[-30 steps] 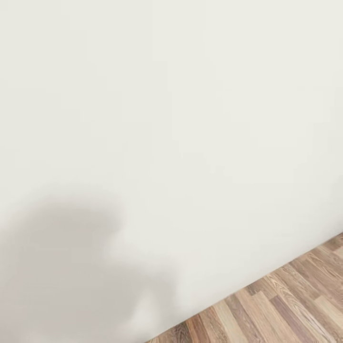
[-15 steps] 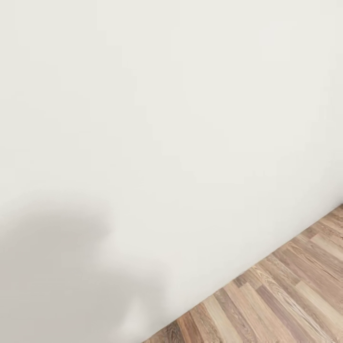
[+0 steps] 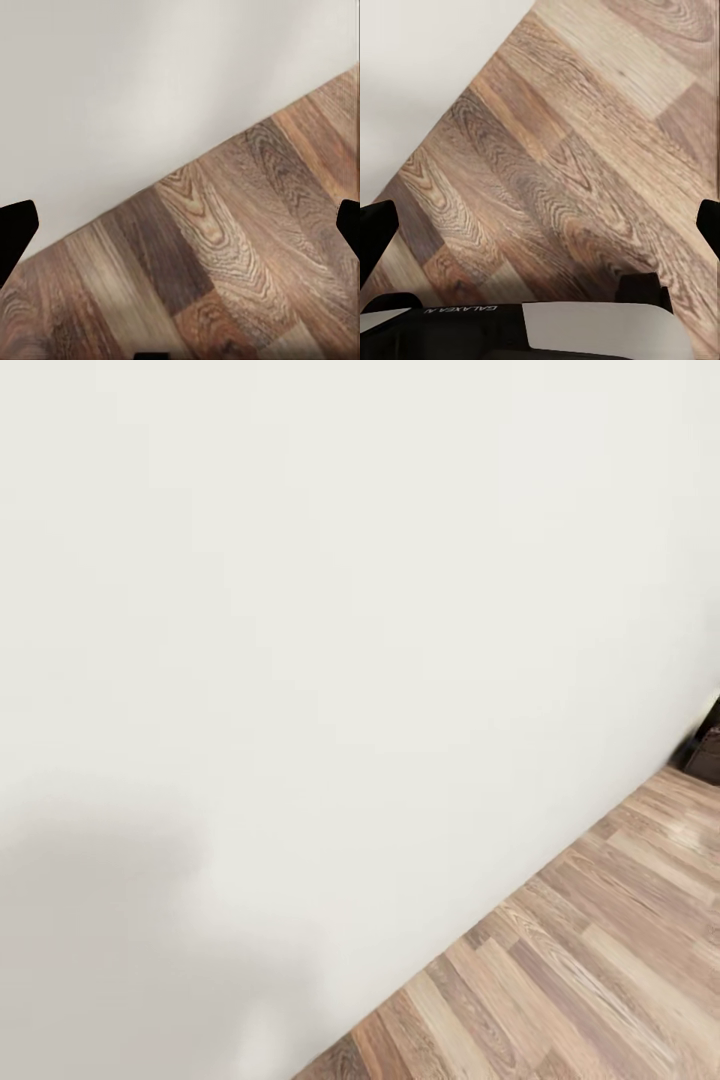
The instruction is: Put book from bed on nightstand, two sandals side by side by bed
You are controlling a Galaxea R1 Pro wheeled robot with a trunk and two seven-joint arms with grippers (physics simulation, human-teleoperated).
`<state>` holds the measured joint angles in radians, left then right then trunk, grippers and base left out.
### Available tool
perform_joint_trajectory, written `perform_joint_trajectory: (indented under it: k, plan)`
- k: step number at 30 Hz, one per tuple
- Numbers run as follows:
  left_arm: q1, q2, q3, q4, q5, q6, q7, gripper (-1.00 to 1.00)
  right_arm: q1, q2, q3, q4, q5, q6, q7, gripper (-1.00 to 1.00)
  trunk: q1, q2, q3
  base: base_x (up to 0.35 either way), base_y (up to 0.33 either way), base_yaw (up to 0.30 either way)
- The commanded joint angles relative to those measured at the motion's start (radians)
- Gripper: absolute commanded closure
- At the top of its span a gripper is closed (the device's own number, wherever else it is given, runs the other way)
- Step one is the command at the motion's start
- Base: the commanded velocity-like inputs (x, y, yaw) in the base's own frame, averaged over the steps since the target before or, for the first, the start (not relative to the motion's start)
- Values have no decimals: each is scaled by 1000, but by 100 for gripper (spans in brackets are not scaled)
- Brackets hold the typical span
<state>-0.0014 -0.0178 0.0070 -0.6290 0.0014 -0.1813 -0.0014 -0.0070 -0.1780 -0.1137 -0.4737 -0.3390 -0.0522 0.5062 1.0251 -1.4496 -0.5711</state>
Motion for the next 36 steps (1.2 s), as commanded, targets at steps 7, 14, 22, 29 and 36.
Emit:
perform_joint_trajectory:
  k: [7, 14, 22, 29, 36]
  plan:
    - [0, 0, 1, 0, 0, -3, 0, -100, -1, 0, -2, 1, -6, 0, 6, -100, 0, 0, -1, 0, 0, -265]
    - [0, 0, 1, 0, 0, -3, 0, -100, -1, 0, -2, 1, -6, 0, 6, -100, 0, 0, -1, 0, 0, -281]
    - [0, -1, 1, 0, 0, -3, 0, -100, -1, -1, -2, 1, -6, 0, 6, -100, 0, 0, -1, 0, 0, -282]
    - [0, 0, 1, 0, 0, -3, 0, -100, -1, 0, -2, 1, -6, 0, 6, -100, 0, 0, -1, 0, 0, -282]
    - [0, -1, 1, 0, 0, -3, 0, -100, -1, 0, -2, 1, -6, 0, 6, -100, 0, 0, -1, 0, 0, -282]
